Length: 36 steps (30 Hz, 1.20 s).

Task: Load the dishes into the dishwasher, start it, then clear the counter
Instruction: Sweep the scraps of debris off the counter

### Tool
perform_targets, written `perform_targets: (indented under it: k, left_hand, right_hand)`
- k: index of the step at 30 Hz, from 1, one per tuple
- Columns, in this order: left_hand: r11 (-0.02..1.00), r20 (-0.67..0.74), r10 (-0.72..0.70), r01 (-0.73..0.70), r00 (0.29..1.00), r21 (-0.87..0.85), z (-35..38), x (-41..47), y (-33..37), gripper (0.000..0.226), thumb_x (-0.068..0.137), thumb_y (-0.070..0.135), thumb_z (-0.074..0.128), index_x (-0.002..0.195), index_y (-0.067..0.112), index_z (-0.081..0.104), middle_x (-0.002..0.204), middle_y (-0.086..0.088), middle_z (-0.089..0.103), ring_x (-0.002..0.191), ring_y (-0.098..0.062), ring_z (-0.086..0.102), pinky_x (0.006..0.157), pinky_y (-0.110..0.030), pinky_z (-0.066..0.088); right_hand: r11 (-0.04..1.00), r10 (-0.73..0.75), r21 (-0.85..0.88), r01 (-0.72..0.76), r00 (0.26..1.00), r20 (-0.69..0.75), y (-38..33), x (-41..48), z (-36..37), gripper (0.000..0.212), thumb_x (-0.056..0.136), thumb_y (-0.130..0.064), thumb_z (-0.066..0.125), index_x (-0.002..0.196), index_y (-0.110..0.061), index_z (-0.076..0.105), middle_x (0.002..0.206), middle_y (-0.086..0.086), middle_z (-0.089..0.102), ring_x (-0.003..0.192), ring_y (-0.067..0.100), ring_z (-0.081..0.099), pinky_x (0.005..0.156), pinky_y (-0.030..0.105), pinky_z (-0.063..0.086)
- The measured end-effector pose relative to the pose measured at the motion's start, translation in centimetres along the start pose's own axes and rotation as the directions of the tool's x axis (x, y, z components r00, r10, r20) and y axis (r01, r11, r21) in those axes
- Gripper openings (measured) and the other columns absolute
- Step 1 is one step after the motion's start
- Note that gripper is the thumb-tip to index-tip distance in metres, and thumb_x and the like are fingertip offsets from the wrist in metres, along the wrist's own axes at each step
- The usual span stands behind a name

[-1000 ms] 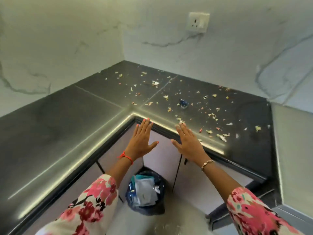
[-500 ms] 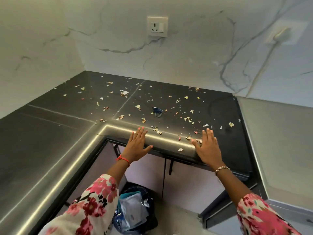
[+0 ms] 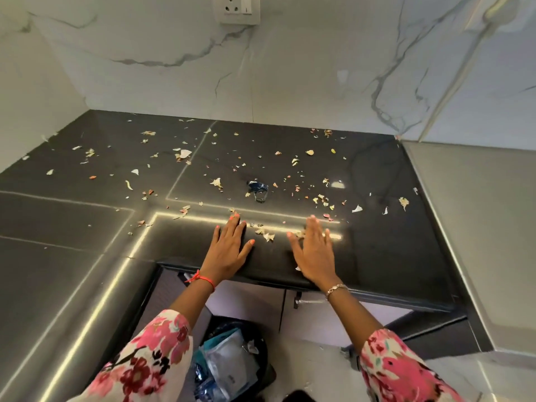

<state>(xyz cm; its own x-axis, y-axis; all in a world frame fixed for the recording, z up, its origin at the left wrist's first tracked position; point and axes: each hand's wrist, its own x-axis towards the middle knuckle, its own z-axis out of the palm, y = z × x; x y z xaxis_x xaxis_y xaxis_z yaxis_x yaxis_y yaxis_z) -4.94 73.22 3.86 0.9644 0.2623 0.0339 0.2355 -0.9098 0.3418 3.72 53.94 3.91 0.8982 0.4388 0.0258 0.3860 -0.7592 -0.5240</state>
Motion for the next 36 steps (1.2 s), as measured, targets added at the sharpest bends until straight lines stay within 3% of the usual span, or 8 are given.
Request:
perform_targets:
  k: [4, 10, 16, 22, 26, 28, 32, 36]
  left_hand:
    - [1.000, -0.015, -0.009, 0.010, 1.000, 0.012, 0.4, 1.2, -0.2, 0.058, 0.099, 0.040, 0.036, 0.147, 0.010, 0.025, 0.159, -0.004, 0.011, 0.148, -0.018, 0.005, 0.118, -0.045, 0.005]
    - [0.998, 0.019, -0.013, 0.015, 1.000, -0.068, 0.6, 3.8, 0.5, 0.059, 0.099, 0.038, 0.039, 0.148, 0.009, 0.024, 0.159, -0.006, 0.010, 0.148, -0.018, 0.003, 0.118, -0.042, -0.001]
    - [0.992, 0.016, 0.000, 0.002, 1.000, -0.128, 0.6, 7.7, 1.9, 0.058, 0.099, 0.034, 0.041, 0.148, 0.007, 0.023, 0.159, -0.008, 0.011, 0.148, -0.018, 0.004, 0.120, -0.036, 0.000]
    - [0.985, -0.050, -0.069, 0.060, 0.996, -0.159, 0.9, 9.6, 2.6, 0.055, 0.099, 0.030, 0.042, 0.147, 0.006, 0.027, 0.158, -0.009, 0.016, 0.147, -0.020, 0.010, 0.121, -0.037, 0.004]
    - [0.976, -0.100, -0.102, 0.079, 0.990, -0.205, 1.2, 9.4, 2.7, 0.053, 0.099, 0.027, 0.045, 0.146, 0.008, 0.030, 0.158, -0.007, 0.018, 0.147, -0.019, 0.012, 0.121, -0.037, 0.011]
    - [0.971, -0.122, -0.117, 0.088, 0.986, -0.222, 1.3, 9.4, 2.7, 0.052, 0.098, 0.025, 0.046, 0.145, 0.008, 0.031, 0.158, -0.006, 0.017, 0.147, -0.018, 0.011, 0.120, -0.035, 0.012]
    - [0.973, -0.135, -0.134, 0.105, 0.982, -0.204, 1.6, 9.6, 2.7, 0.053, 0.098, 0.027, 0.046, 0.145, 0.009, 0.032, 0.158, -0.004, 0.017, 0.147, -0.014, 0.009, 0.117, -0.028, 0.009]
    - [0.953, -0.120, -0.193, 0.157, 0.974, -0.260, 1.5, 10.4, 2.5, 0.053, 0.098, 0.031, 0.045, 0.146, 0.015, 0.029, 0.159, 0.001, 0.014, 0.146, -0.011, 0.008, 0.116, -0.030, 0.011]
  right_hand:
    - [0.969, -0.043, 0.239, 0.069, 0.993, -0.114, 2.3, 1.4, -3.0, 0.058, 0.098, -0.041, 0.037, 0.148, -0.015, 0.022, 0.157, 0.000, 0.018, 0.145, 0.012, 0.009, 0.116, 0.028, 0.009]
    - [0.957, 0.265, -0.054, -0.285, 0.934, -0.241, 11.7, 5.4, -9.0, 0.070, 0.097, -0.046, 0.036, 0.148, -0.002, 0.018, 0.158, 0.013, 0.005, 0.146, 0.025, 0.001, 0.119, 0.037, 0.003]
    - [0.886, 0.448, -0.046, -0.462, 0.876, -0.175, 17.2, 8.6, -11.7, 0.083, 0.093, -0.058, 0.032, 0.149, -0.001, 0.008, 0.158, 0.016, 0.003, 0.146, 0.026, -0.001, 0.119, 0.038, 0.000]
    - [0.984, 0.065, -0.159, -0.078, 0.994, -0.085, 11.3, 9.6, -7.4, 0.071, 0.094, -0.052, 0.037, 0.142, -0.001, 0.028, 0.151, 0.014, 0.027, 0.143, 0.025, 0.019, 0.118, 0.041, 0.014]
    - [0.942, -0.226, 0.292, 0.167, 0.958, 0.179, 8.1, 11.1, -6.4, 0.068, 0.095, -0.054, 0.032, 0.150, -0.019, 0.014, 0.158, -0.006, 0.009, 0.144, 0.008, 0.002, 0.113, 0.026, 0.006]
    - [0.946, -0.210, 0.273, 0.177, 0.973, 0.097, 8.8, 13.3, -7.1, 0.063, 0.097, -0.049, 0.031, 0.150, -0.017, 0.016, 0.158, -0.004, 0.008, 0.142, 0.006, -0.001, 0.116, 0.029, 0.004]
    - [0.993, 0.053, -0.110, -0.043, 0.994, 0.092, 11.4, 16.7, -7.9, 0.074, 0.097, -0.054, 0.023, 0.150, -0.005, 0.008, 0.158, 0.010, -0.002, 0.146, 0.020, -0.005, 0.120, 0.038, -0.002]
    - [0.968, -0.160, -0.156, 0.197, 0.962, 0.222, 8.6, 15.3, -5.3, 0.082, 0.091, -0.064, 0.012, 0.150, -0.008, 0.002, 0.158, 0.008, -0.004, 0.146, 0.018, -0.008, 0.118, 0.036, -0.008]
